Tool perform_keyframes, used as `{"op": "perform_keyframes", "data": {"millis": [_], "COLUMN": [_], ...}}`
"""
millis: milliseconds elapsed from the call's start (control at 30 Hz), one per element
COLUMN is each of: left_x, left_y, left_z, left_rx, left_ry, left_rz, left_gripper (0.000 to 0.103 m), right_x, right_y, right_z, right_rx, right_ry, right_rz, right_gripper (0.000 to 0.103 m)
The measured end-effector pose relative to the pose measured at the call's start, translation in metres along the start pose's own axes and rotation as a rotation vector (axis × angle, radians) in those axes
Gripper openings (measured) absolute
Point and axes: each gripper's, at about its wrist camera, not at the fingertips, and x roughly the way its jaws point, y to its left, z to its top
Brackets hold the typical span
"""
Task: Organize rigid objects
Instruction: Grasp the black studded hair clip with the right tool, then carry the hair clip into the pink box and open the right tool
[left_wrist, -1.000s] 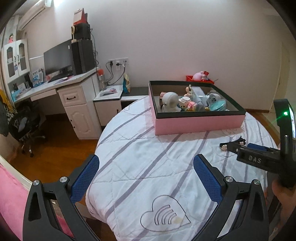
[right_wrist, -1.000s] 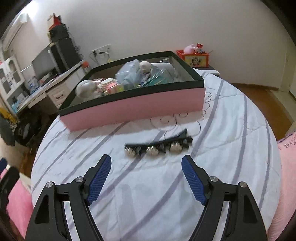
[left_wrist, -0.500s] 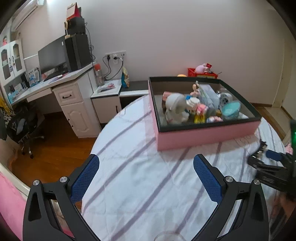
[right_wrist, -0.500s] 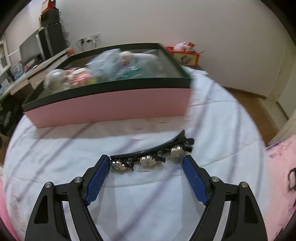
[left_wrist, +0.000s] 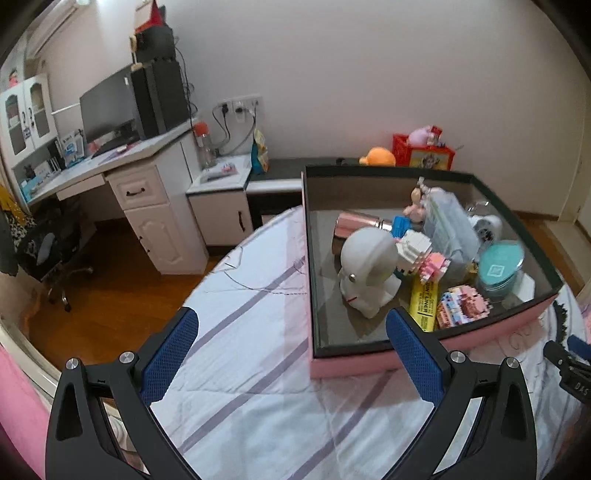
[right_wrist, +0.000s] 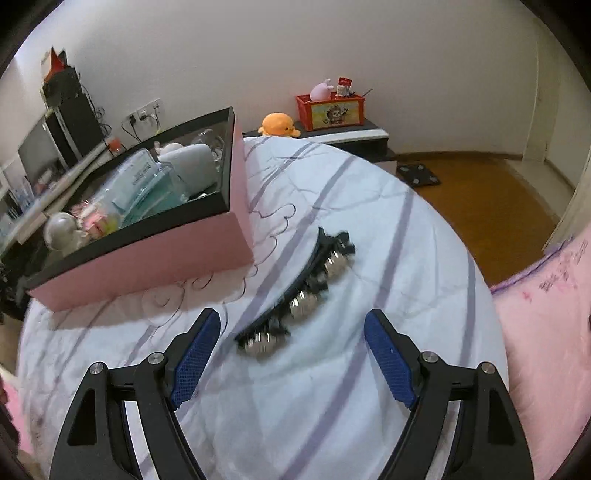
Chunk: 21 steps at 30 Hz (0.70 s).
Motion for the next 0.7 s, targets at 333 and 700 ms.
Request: {"op": "perform_keyframes", "data": {"millis": [333,700], "left_x": [0.042,0.052], "left_y": [0.001,-0.002], "left_z": [0.011,0.014], "left_rx": [-0.033,-0.015], "left_ry": [0.11,0.117], "left_rz": [-0.08,-0.084], "left_gripper": [0.045,0.007], "right_x": [0.012,0.03], "right_y": [-0.003,-0.003], "right_z": [0.023,0.047], "right_rx": [-0.147,-0.24], "right_ry": [-0.016,-0.003], "right_rz": [-0.044,-0.036], "right_gripper": [0.028,0.021]}}
